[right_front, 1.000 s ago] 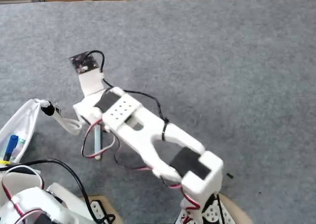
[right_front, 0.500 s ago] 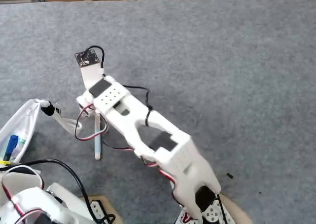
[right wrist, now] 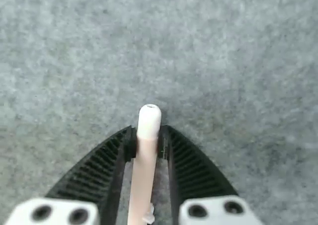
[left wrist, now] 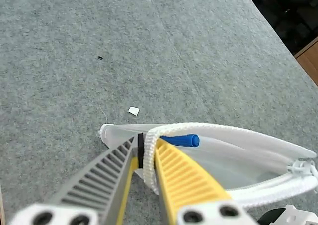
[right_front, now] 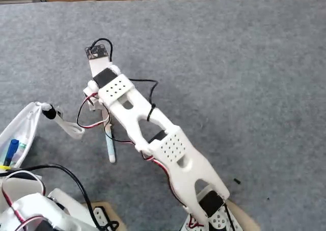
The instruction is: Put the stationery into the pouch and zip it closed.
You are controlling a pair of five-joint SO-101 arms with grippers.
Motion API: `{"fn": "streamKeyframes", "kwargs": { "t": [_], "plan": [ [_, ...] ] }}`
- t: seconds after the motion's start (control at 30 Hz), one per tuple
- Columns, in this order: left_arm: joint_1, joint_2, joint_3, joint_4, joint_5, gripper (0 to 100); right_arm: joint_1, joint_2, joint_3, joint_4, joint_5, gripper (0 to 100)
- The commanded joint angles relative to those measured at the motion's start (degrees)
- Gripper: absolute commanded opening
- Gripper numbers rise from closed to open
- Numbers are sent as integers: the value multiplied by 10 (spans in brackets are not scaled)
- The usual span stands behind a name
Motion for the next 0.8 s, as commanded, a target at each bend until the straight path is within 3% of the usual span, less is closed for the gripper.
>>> {"fn": "streamKeyframes", "kwargs": {
  "t": [0.0, 0.43, 0.6, 0.77],
  "plan": [
    [-3, 1, -32, -1, -4, 29, 3, -10, -44, 11, -2, 13],
    [8, 5, -36, -1, -3, 29, 33, -106, -147, 81, 0, 11],
    [88, 5, -60, -1, 6, 29, 65, -199, -135, 92, 0, 11],
    [173, 6, -83, -1, 63, 29, 87, -335, -84, 110, 0, 11]
  ]
}}
